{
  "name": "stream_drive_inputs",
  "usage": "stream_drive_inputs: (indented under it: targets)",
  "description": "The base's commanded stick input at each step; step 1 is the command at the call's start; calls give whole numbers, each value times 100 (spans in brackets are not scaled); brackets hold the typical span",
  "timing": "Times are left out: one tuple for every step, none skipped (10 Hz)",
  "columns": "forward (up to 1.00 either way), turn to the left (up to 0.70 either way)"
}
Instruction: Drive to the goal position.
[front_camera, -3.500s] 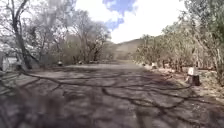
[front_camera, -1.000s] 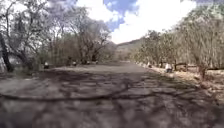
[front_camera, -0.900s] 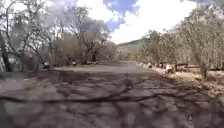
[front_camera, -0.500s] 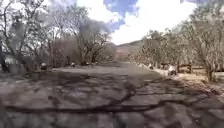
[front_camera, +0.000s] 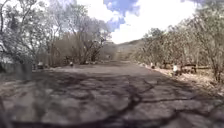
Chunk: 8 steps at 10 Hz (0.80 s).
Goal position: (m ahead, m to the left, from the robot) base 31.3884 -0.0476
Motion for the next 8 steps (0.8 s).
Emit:
stream_drive_inputs:
  targets:
    - [70,0]
    - [70,0]
    - [70,0]
    - [70,0]
    - [70,0]
    - [70,0]
    - [70,0]
    - [70,0]
